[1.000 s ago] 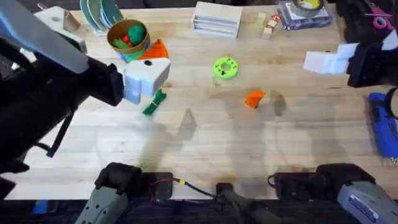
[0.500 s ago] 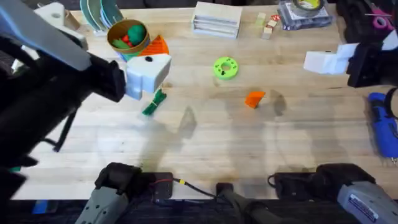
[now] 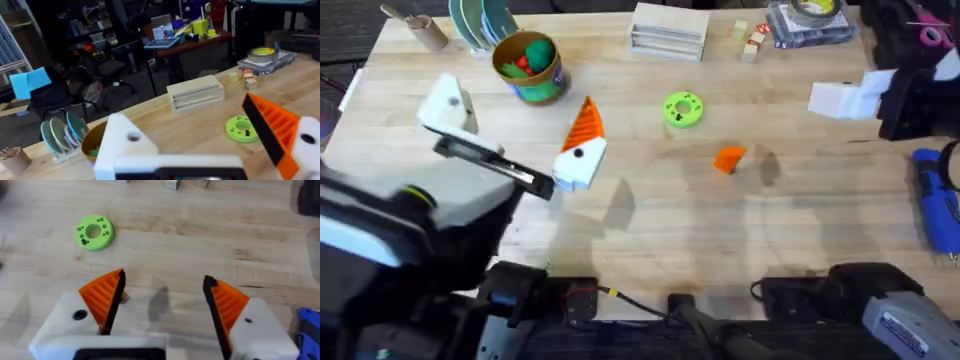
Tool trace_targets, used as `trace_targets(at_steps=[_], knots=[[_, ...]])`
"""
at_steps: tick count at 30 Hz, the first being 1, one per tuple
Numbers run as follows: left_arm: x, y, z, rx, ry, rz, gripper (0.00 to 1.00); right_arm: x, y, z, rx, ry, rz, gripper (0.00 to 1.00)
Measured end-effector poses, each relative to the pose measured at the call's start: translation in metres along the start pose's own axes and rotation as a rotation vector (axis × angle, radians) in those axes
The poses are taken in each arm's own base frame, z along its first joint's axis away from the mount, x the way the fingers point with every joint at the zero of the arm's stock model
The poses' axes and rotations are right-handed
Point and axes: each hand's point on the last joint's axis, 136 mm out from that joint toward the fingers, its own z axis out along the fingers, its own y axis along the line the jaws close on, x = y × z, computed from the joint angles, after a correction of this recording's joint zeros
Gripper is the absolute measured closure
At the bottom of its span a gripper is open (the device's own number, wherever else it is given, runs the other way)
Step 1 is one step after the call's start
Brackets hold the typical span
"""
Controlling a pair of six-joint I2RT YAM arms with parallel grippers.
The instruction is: Pick up the gripper from the table and insert it into the empty holder that is missing its gripper. Then pick up a screw, insert it into the mounting hole, and use the screwdriver to tighten it. Finally, clean up the table by picking up the vegetable and placing it into the bucket.
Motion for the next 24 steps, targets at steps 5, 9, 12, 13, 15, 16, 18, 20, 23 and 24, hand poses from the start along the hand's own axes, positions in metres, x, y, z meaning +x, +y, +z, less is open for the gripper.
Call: trace_targets(at_steps=[5, 9, 12, 13, 15, 16, 18, 20, 23, 24], knots=[[0.012, -0.003, 0.001, -0.008, -0.062, -0.014, 0.008, 0.000, 0.000, 0.000, -0.001, 0.000, -0.001, 0.010], [0.021, -0.004, 0.006, -0.012, -0.086, -0.030, 0.007, 0.000, 0.000, 0.000, -0.001, 0.000, -0.001, 0.010], [0.029, -0.005, 0.009, -0.013, -0.103, -0.047, 0.008, 0.000, 0.000, 0.000, -0.001, 0.000, -0.001, 0.010], [0.032, -0.006, 0.010, -0.012, -0.109, -0.057, 0.008, 0.000, 0.000, 0.000, 0.000, 0.000, -0.001, 0.010], [0.037, -0.007, 0.012, -0.013, -0.127, -0.079, 0.008, 0.000, 0.000, 0.000, 0.000, 0.000, -0.001, 0.009], [0.039, -0.007, 0.012, -0.014, -0.137, -0.089, 0.008, 0.000, 0.000, 0.000, -0.001, 0.000, -0.001, 0.010], [0.046, -0.008, 0.014, -0.011, -0.134, -0.121, 0.008, 0.000, 0.000, 0.000, -0.001, 0.000, -0.001, 0.010], [0.050, -0.009, 0.014, -0.008, -0.124, -0.149, 0.008, 0.000, 0.000, 0.000, -0.001, 0.000, -0.001, 0.010], [0.052, -0.010, 0.014, -0.004, -0.114, -0.181, 0.008, 0.000, 0.000, 0.000, -0.001, 0.000, -0.001, 0.009], [0.056, -0.010, 0.015, -0.003, -0.097, -0.188, 0.008, 0.000, 0.000, 0.000, -0.001, 0.000, -0.001, 0.010]])
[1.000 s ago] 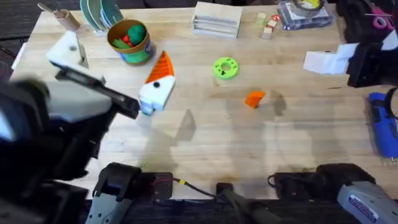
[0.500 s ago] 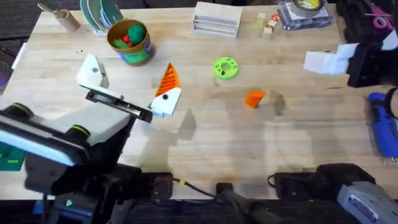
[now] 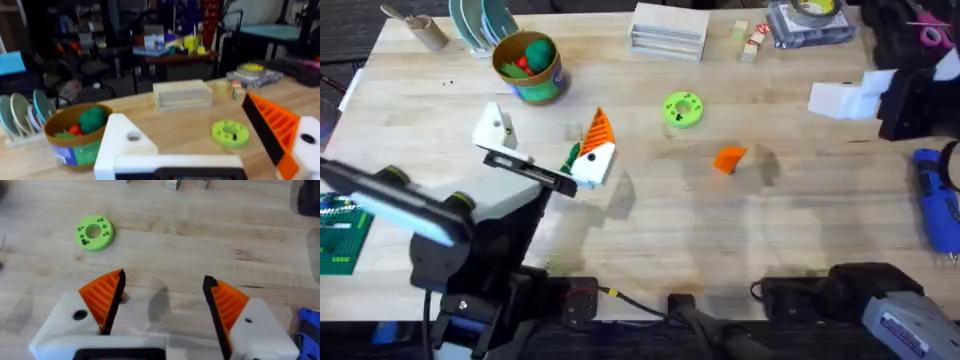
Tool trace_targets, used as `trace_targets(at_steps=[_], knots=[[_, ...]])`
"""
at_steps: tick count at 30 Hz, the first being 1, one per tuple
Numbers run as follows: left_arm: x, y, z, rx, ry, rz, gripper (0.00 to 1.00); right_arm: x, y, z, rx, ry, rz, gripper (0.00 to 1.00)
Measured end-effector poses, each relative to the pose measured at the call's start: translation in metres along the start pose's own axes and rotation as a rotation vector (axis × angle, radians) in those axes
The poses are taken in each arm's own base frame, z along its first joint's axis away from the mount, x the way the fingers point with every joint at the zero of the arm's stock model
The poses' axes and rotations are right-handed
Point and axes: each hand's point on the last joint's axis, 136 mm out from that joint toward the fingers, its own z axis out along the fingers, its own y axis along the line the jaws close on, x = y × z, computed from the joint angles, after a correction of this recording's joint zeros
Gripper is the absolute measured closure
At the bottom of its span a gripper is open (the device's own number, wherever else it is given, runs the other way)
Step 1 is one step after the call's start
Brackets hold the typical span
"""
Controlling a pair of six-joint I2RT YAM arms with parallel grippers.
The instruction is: Pick up the gripper from the table and insert it into the empty holder that is missing its gripper. Then pick up a screw, insert it into the mounting hole, and use the screwdriver to tighten it. Finally, clean up the table by picking up the vegetable and placing it into the bucket.
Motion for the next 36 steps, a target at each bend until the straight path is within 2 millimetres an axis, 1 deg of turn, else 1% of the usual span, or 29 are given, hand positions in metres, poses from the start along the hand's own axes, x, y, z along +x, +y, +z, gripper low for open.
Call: trace_targets(at_steps=[3, 8, 9, 36], knots=[[0.019, 0.000, -0.001, 0.000, 0.077, -0.021, 0.008, 0.000, 0.000, 0.000, 0.000, 0.000, 0.000, 0.010], [0.057, -0.001, -0.007, -0.001, 0.233, -0.050, 0.008, 0.000, 0.000, 0.000, 0.000, 0.000, 0.000, 0.010], [0.060, -0.001, -0.007, -0.002, 0.245, -0.054, 0.008, 0.000, 0.000, 0.000, 0.000, 0.000, 0.000, 0.010], [0.060, -0.001, -0.007, -0.002, 0.246, -0.056, 0.008, 0.000, 0.000, 0.000, 0.000, 0.000, 0.000, 0.010]])
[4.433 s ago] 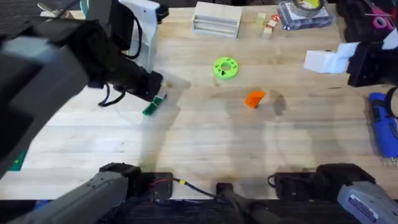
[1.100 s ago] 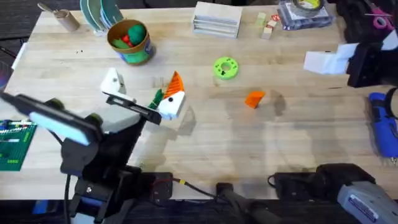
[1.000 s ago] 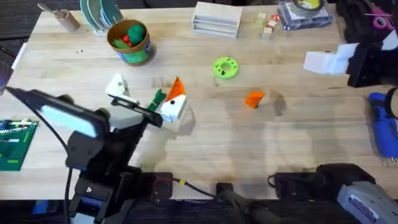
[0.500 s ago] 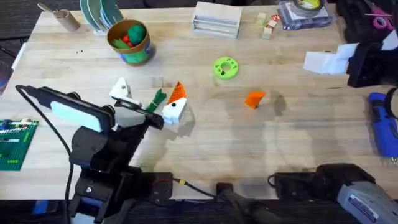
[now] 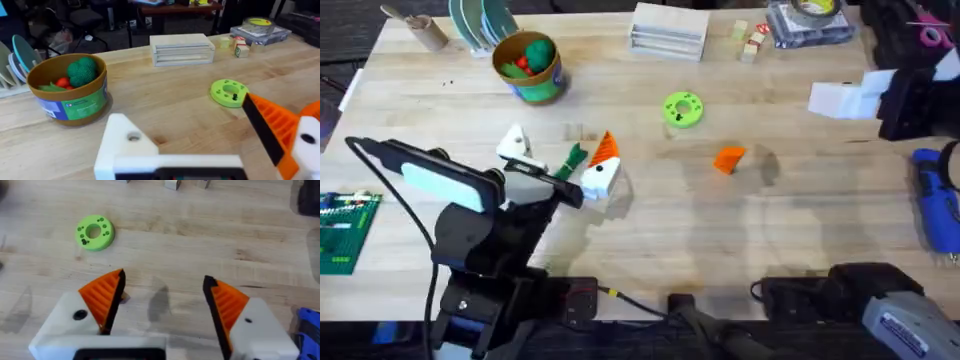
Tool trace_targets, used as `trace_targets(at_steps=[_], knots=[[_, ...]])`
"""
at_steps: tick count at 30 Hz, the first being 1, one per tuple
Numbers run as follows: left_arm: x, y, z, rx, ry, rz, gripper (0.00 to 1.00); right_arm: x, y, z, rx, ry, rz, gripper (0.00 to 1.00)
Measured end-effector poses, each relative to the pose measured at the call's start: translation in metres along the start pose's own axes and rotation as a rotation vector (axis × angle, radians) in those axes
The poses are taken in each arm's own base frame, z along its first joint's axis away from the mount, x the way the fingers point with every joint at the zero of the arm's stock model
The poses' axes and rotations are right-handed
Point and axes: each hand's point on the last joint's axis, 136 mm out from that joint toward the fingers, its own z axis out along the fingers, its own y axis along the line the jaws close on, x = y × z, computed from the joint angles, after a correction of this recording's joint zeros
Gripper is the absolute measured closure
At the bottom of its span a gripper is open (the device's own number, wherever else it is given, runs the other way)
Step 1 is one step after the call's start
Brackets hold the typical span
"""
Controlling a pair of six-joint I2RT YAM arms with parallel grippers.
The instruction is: Pick up the gripper from the table and insert it into the empty holder that is missing its gripper. Then pick up a screw, insert it into the mounting hole, and use the screwdriver to tighten it. Finally, clean up the table by picking up the vegetable and placing it into the bucket.
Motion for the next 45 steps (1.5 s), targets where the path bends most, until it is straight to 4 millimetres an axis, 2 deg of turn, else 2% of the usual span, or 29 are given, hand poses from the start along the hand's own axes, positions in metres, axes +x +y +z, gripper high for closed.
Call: trace_targets(at_steps=[13, 16, 20, 25, 29, 35, 45], knots=[[-0.001, -0.004, 0.000, 0.024, -0.002, -0.002, 0.008, 0.000, 0.000, 0.000, 0.000, 0.000, 0.000, 0.010], [-0.002, -0.018, -0.001, 0.104, -0.007, -0.001, 0.008, 0.000, 0.000, 0.000, 0.000, 0.000, 0.000, 0.008], [-0.003, -0.046, -0.006, 0.269, -0.011, 0.002, 0.008, 0.000, 0.000, 0.000, 0.000, 0.000, 0.000, 0.010], [-0.002, -0.081, -0.020, 0.491, -0.007, 0.003, 0.007, 0.000, 0.000, 0.000, 0.000, 0.000, 0.000, 0.010], [0.000, -0.100, -0.032, 0.623, 0.002, 0.001, 0.007, 0.000, 0.000, 0.000, 0.000, 0.000, 0.000, 0.010], [0.001, -0.110, -0.040, 0.697, 0.008, -0.002, 0.008, 0.000, 0.000, 0.000, 0.000, 0.000, 0.000, 0.010], [0.001, -0.114, -0.043, 0.722, 0.008, -0.002, 0.008, 0.001, 0.004, 0.000, -0.021, 0.006, 0.007, 0.010]])
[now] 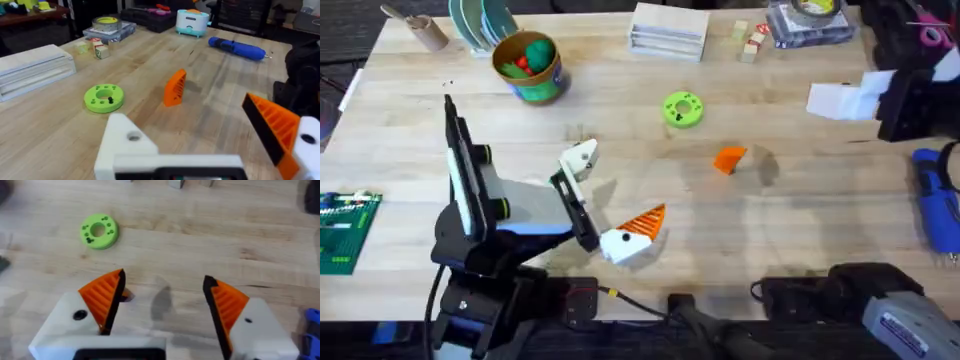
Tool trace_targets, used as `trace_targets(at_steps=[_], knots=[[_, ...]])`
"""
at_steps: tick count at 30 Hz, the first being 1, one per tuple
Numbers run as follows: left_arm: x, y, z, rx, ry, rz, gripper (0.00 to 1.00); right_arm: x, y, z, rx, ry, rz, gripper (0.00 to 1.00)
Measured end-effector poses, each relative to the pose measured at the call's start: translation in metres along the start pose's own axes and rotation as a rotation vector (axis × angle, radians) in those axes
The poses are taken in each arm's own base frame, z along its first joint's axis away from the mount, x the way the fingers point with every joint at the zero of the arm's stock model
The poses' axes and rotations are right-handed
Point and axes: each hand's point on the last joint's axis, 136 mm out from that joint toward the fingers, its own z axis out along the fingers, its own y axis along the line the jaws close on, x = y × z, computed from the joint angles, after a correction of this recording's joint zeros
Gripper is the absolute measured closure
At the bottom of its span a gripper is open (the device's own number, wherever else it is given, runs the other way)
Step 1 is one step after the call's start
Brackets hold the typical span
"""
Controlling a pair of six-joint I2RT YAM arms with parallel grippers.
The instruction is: Pick up the gripper from the table and insert it into the empty holder that is missing its gripper. Then pick up a screw, insert it into the mounting hole, and use the screwdriver to tighten it. Finally, clean up the table by picking up the vegetable and placing it into the bucket.
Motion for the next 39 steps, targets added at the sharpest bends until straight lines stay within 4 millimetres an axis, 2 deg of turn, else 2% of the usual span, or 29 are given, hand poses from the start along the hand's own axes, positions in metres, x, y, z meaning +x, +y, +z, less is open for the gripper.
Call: trace_targets(at_steps=[4, 5, 11, 12, 13, 18, 26, 30, 34, 39], knots=[[0.000, 0.000, 0.000, 0.000, 0.000, 0.000, 0.008, 0.013, 0.014, 0.002, -0.080, 0.061, -0.043, 0.010], [0.000, 0.000, 0.000, 0.001, 0.000, 0.000, 0.008, 0.042, 0.035, 0.010, -0.175, 0.208, -0.142, 0.010], [0.000, 0.000, 0.000, 0.001, 0.000, 0.000, 0.008, 0.064, 0.066, 0.030, -0.295, 0.341, -0.295, 0.010], [0.000, 0.000, 0.000, 0.001, 0.000, 0.000, 0.008, 0.066, 0.068, 0.034, -0.304, 0.357, -0.305, 0.010], [0.000, 0.000, 0.000, 0.001, 0.000, 0.000, 0.008, 0.068, 0.071, 0.047, -0.316, 0.387, -0.317, 0.010], [0.000, 0.000, 0.000, 0.001, 0.000, 0.000, 0.008, 0.075, 0.072, 0.072, -0.322, 0.449, -0.318, 0.010], [0.000, 0.000, 0.000, 0.001, 0.000, 0.000, 0.008, 0.093, 0.071, 0.097, -0.339, 0.549, -0.337, 0.010], [0.000, 0.000, 0.000, 0.001, 0.000, 0.000, 0.008, 0.094, 0.077, 0.116, -0.356, 0.542, -0.380, 0.008], [0.000, 0.000, 0.000, 0.001, 0.000, 0.000, 0.008, 0.097, 0.084, 0.123, -0.376, 0.547, -0.419, 0.056], [0.000, 0.000, 0.000, 0.001, 0.000, 0.000, 0.008, 0.103, 0.094, 0.121, -0.397, 0.559, -0.467, 0.140]])
